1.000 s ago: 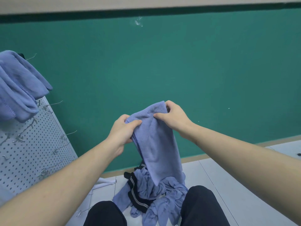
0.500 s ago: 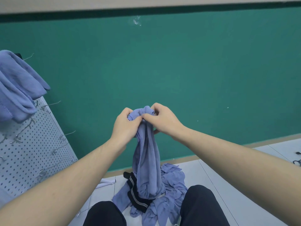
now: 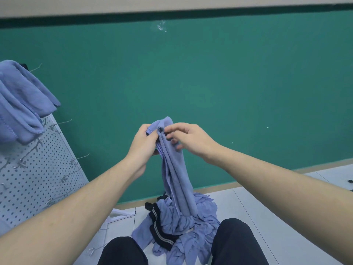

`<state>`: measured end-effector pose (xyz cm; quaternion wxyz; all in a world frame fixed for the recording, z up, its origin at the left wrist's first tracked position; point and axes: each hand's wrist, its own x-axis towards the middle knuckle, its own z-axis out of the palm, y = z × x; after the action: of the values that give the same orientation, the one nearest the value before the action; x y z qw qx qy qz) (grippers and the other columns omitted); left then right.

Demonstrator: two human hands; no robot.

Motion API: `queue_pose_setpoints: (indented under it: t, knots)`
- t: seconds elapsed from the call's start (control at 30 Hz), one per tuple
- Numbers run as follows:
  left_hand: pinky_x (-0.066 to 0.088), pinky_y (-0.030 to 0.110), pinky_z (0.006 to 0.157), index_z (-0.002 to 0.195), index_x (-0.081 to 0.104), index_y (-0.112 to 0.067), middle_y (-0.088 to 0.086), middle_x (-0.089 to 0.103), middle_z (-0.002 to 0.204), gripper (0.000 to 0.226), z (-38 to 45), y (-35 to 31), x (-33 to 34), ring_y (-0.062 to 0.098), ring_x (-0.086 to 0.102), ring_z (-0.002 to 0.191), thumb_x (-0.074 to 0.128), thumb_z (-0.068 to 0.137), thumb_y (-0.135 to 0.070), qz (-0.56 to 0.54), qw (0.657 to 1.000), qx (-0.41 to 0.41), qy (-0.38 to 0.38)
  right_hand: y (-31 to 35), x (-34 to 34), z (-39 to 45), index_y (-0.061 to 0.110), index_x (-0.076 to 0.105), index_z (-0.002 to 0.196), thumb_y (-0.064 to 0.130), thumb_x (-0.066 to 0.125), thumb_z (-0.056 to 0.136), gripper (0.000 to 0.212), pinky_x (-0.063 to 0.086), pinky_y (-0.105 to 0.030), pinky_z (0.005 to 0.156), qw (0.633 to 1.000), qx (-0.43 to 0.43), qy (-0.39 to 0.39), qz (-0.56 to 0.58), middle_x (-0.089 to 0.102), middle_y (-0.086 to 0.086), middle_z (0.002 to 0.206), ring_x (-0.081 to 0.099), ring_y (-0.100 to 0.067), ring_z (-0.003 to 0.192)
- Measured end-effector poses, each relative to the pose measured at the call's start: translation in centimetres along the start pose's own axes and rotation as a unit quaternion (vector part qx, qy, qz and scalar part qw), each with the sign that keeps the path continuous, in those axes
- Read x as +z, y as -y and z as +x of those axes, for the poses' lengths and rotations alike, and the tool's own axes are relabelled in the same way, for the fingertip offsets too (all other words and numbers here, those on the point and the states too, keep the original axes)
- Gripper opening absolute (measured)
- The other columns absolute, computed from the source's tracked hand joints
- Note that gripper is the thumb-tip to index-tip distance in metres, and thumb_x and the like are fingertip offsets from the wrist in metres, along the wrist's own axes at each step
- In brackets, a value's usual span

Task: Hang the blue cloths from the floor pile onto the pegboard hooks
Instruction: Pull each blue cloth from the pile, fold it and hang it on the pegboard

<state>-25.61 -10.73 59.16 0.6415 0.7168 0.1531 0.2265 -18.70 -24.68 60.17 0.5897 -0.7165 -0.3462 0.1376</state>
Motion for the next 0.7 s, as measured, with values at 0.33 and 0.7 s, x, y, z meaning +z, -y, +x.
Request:
queue_pose_setpoints:
  t: [0.33, 0.7]
  knots:
    - [0.045, 0.036, 0.08, 0.092, 0.055, -0.023, -0.004, 0.068, 0.089, 0.009, -0.1, -0.5, 0.7, 0.017, 0.061, 0.088, 0.053, 0.099, -0.02, -0.022, 0.997, 0.012, 0.068, -1.8, -0.9, 0.1, 0.028, 0.038, 0.114, 0.048, 0.087, 0.072, 0.068, 0.053, -0.03, 0.085, 0.994, 0.021, -0.099, -0.037, 0.054, 0.004, 0.113, 0.061, -0.01, 0.097]
    - [0.049, 0.036, 0.085, 0.118, 0.067, -0.014, 0.003, 0.073, 0.102, 0.024, 0.0, -0.9, 1.1, 0.018, 0.065, 0.09, 0.055, 0.098, -0.021, -0.045, 0.994, -0.029, 0.099, -1.8, -3.2, 0.9, 0.024, 0.067, 0.093, 0.016, 0.078, 0.083, 0.017, 0.033, -0.018, 0.105, 0.958, -0.227, -0.055, -0.168, 0.05, 0.002, 0.126, 0.05, -0.014, 0.123]
